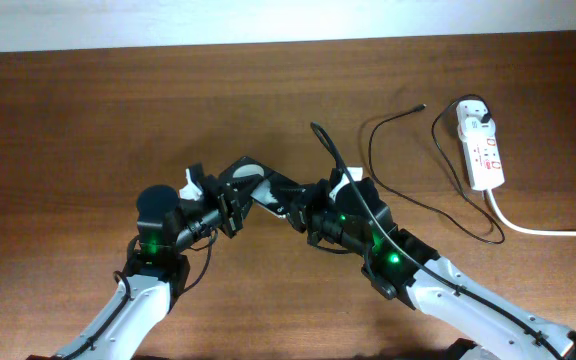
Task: Plug charger to phone and switch on socket
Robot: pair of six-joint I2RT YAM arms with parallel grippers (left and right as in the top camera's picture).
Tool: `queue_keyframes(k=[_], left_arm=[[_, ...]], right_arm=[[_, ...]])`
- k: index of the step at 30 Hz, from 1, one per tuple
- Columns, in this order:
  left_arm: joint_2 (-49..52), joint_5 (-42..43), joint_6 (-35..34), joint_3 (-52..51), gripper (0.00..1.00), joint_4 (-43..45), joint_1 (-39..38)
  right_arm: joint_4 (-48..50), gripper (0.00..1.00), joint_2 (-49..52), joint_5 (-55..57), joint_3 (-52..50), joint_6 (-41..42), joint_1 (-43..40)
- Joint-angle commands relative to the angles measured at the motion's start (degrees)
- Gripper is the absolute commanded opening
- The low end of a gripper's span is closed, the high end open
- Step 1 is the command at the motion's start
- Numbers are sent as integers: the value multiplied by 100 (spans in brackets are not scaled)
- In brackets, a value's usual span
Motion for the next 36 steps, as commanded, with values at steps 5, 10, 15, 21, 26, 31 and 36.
queue_keyframes(k=[5,10,15,21,26,31,36], left_arm=[[52,-420,1606,52,0,-1008,7],[52,-535,3067,83,0,-1342,17],[188,-557,4645,1683,0,-3432,15],[960,916,5842,3158,0,-5488,17],[1165,2741,6277,3145,0,-6352,4],[1165,3021,6760,3143,0,-7036,4],[1165,3049,6758,3143,0,-7104,4]], right_arm=[[-1725,99,-76,-76,66,-352,70],[-3307,99,-87,1696,66,-1644,44],[-4498,99,-1104,1644,101,-3200,-809],[-6220,99,-2879,1655,111,-3862,-1569],[-7053,99,-3069,2406,109,-5040,-2476],[-7058,15,-2463,2243,238,-5451,-3611],[-7862,4,-662,1475,2057,-6059,-4887]])
